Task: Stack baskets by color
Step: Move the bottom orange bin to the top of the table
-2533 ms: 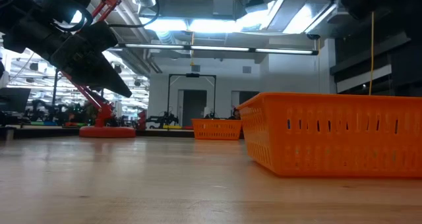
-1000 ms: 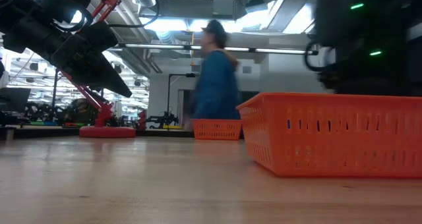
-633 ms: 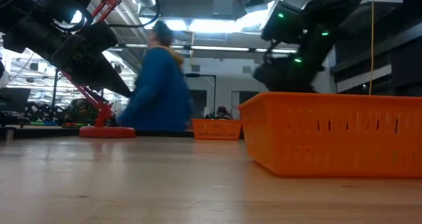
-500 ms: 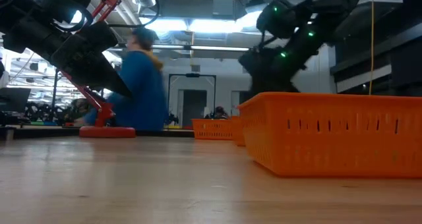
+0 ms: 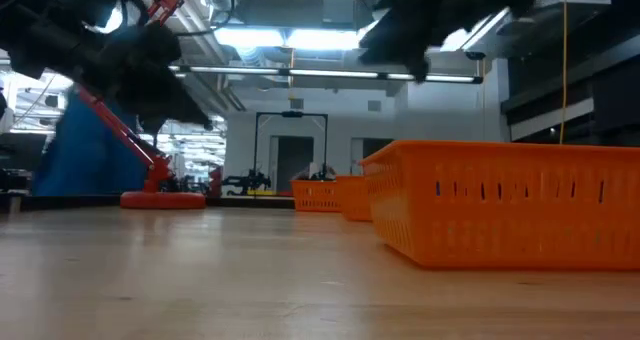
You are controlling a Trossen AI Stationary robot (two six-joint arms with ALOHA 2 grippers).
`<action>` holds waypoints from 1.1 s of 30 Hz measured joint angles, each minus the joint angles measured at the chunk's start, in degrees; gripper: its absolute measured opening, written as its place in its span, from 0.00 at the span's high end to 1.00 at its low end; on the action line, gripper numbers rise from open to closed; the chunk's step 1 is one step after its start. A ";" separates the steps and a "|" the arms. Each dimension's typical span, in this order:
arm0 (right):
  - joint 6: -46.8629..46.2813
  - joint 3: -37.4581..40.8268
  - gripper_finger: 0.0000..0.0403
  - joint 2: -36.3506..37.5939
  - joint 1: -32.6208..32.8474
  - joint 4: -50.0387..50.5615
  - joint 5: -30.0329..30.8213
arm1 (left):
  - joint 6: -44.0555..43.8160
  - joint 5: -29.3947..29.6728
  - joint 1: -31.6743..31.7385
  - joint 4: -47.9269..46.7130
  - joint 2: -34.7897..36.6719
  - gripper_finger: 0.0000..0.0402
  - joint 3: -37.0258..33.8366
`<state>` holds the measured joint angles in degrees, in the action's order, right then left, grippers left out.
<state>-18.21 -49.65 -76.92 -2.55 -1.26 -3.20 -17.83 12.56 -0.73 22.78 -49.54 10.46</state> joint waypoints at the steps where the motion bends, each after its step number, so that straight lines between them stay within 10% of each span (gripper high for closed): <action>1: 0.19 -0.03 0.71 2.38 1.10 1.90 2.60 | 0.02 0.00 0.00 2.25 0.00 1.00 0.00; 11: -15.85 0.52 0.71 12.05 16.52 26.14 14.21 | 4.83 -0.12 0.00 7.48 0.02 1.00 0.04; 20: -12.41 0.50 0.71 4.37 31.42 17.20 15.08 | 4.44 -0.18 0.00 -0.11 0.00 1.00 0.04; 33: -9.87 -9.89 0.71 -11.32 33.25 15.80 13.79 | 4.36 -0.21 -0.02 -1.09 0.00 1.00 0.04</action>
<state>-28.08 -59.53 -88.24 30.70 14.54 10.58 -13.47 12.35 -0.75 21.70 -49.54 10.50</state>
